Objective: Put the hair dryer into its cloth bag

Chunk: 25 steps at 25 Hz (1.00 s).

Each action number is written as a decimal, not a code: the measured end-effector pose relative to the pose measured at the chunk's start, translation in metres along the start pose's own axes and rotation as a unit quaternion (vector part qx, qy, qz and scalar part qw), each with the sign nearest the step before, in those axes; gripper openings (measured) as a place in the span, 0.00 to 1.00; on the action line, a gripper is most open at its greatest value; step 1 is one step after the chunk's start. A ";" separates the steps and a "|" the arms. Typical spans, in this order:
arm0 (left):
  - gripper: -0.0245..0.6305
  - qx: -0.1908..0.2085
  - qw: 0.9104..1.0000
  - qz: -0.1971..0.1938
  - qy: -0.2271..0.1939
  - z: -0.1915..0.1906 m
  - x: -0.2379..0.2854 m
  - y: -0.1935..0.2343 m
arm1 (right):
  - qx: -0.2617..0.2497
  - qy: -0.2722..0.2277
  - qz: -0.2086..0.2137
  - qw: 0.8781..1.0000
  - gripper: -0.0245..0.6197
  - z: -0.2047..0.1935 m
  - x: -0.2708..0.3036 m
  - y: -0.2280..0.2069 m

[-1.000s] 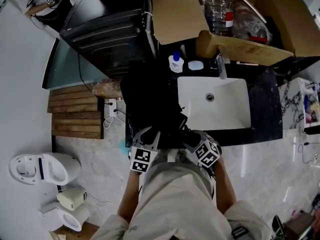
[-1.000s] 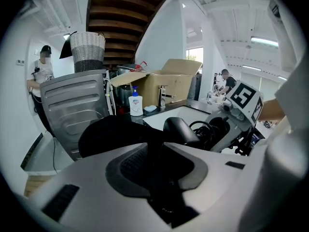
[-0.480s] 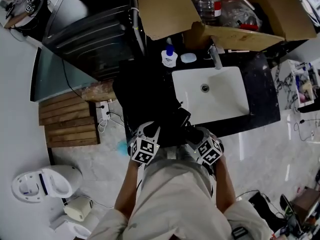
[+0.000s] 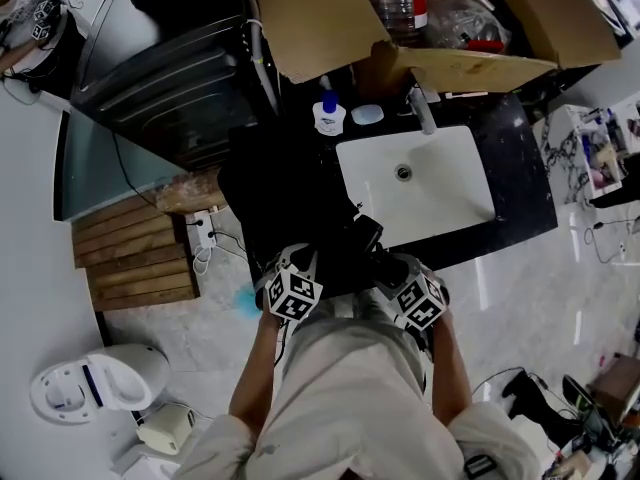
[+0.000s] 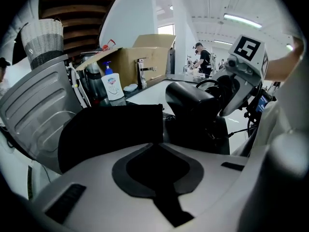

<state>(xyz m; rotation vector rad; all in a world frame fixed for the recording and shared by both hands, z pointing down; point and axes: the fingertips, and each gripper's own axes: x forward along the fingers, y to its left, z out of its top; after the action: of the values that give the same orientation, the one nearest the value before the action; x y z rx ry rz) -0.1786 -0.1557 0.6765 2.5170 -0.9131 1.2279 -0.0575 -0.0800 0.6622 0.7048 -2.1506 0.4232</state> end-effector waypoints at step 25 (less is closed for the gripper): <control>0.13 0.029 0.999 0.011 0.026 -0.005 0.010 -0.001 | 0.004 0.004 0.005 1.000 0.33 -0.006 -0.004 -0.008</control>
<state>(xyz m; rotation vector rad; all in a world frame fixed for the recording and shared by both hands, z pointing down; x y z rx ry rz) -0.1765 -0.1573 0.6877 2.5124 -0.9084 1.3388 -0.0468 -0.0824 0.6634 0.6950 -2.1467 0.4398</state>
